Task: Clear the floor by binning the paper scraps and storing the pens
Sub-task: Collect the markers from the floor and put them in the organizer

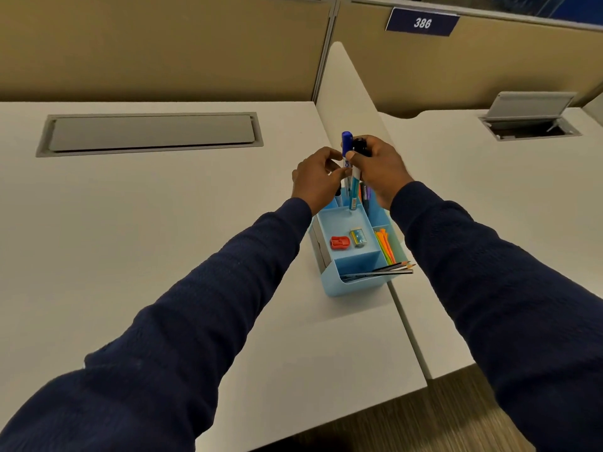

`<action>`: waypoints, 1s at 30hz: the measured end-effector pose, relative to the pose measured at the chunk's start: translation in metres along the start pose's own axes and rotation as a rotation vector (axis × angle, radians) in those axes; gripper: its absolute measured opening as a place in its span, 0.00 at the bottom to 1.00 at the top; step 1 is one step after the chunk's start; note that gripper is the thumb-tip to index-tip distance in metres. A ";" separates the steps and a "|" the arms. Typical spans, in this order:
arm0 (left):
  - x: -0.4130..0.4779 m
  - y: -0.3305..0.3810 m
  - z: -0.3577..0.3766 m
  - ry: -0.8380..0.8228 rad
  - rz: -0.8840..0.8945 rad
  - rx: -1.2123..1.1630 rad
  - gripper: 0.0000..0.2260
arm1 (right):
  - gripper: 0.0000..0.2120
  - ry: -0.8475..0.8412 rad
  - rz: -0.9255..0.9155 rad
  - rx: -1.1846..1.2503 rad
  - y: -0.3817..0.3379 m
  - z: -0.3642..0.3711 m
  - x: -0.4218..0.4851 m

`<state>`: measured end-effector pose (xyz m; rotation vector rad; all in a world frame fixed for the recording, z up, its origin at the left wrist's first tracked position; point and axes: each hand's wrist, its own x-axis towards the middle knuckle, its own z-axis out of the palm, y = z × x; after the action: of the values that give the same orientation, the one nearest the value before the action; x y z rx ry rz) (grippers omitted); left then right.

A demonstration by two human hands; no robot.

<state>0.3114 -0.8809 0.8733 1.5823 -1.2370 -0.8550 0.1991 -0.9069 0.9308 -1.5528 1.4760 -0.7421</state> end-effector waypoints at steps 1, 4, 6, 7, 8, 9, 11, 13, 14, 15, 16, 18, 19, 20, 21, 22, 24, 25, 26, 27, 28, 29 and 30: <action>0.001 0.000 0.002 0.004 0.001 -0.006 0.13 | 0.17 -0.003 -0.003 0.002 0.000 0.000 0.000; 0.002 -0.001 0.006 0.011 0.006 -0.013 0.13 | 0.16 -0.007 -0.013 0.010 0.000 -0.001 0.002; 0.003 -0.003 0.008 0.014 0.013 -0.003 0.12 | 0.16 -0.014 -0.018 -0.001 0.002 -0.001 0.002; 0.004 -0.005 0.009 0.018 0.016 0.010 0.11 | 0.15 -0.017 -0.021 -0.002 0.003 -0.001 0.002; 0.005 -0.007 0.009 0.024 0.021 0.028 0.11 | 0.14 -0.013 -0.025 0.007 0.004 -0.002 0.002; 0.006 -0.008 0.010 0.030 0.026 0.049 0.10 | 0.13 -0.001 -0.031 0.027 0.005 -0.002 0.002; 0.007 -0.012 0.012 0.029 0.026 0.110 0.09 | 0.10 0.038 -0.046 0.086 0.008 -0.003 0.002; 0.009 -0.016 0.014 0.006 0.018 0.208 0.10 | 0.09 0.096 -0.051 0.157 0.010 -0.005 0.002; 0.010 -0.018 0.015 -0.006 0.013 0.253 0.11 | 0.09 0.127 -0.047 0.186 0.010 -0.005 0.002; 0.011 -0.021 0.016 -0.017 0.009 0.288 0.12 | 0.08 0.151 -0.047 0.219 0.012 -0.006 0.003; 0.011 -0.022 0.016 -0.025 0.009 0.314 0.12 | 0.08 0.167 -0.045 0.245 0.012 -0.006 0.003; 0.011 -0.025 0.017 -0.043 0.016 0.351 0.13 | 0.07 0.171 -0.047 0.276 0.013 -0.005 0.004; 0.010 -0.026 0.018 -0.053 0.025 0.370 0.13 | 0.07 0.165 -0.048 0.281 0.016 -0.003 0.006; 0.010 -0.026 0.018 -0.065 0.034 0.391 0.13 | 0.07 0.160 -0.045 0.275 0.018 -0.002 0.005; 0.009 -0.027 0.018 -0.074 0.046 0.409 0.13 | 0.07 0.156 -0.043 0.270 0.021 0.000 0.005; 0.009 -0.027 0.017 -0.079 0.051 0.425 0.13 | 0.07 0.153 -0.036 0.259 0.023 0.001 0.005; 0.008 -0.026 0.017 -0.087 0.062 0.441 0.13 | 0.08 0.147 -0.016 0.234 0.030 0.003 0.005; 0.008 -0.027 0.018 -0.090 0.068 0.443 0.13 | 0.09 0.139 -0.010 0.216 0.034 0.003 0.007; 0.007 -0.027 0.018 -0.094 0.069 0.443 0.14 | 0.11 0.120 0.001 0.194 0.035 0.002 0.006; 0.006 -0.028 0.019 -0.098 0.074 0.436 0.15 | 0.13 0.096 0.002 0.176 0.038 0.002 0.007; 0.004 -0.026 0.019 -0.106 0.074 0.434 0.16 | 0.14 0.067 0.012 0.150 0.038 0.001 0.005; 0.002 -0.026 0.019 -0.101 0.078 0.425 0.16 | 0.15 0.047 0.008 0.126 0.040 0.000 0.005; 0.000 -0.024 0.018 -0.096 0.071 0.419 0.17 | 0.16 0.037 0.010 0.097 0.037 -0.001 0.002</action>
<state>0.3029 -0.8840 0.8445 1.8262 -1.6091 -0.6596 0.1804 -0.9073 0.8987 -1.4647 1.4517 -0.8283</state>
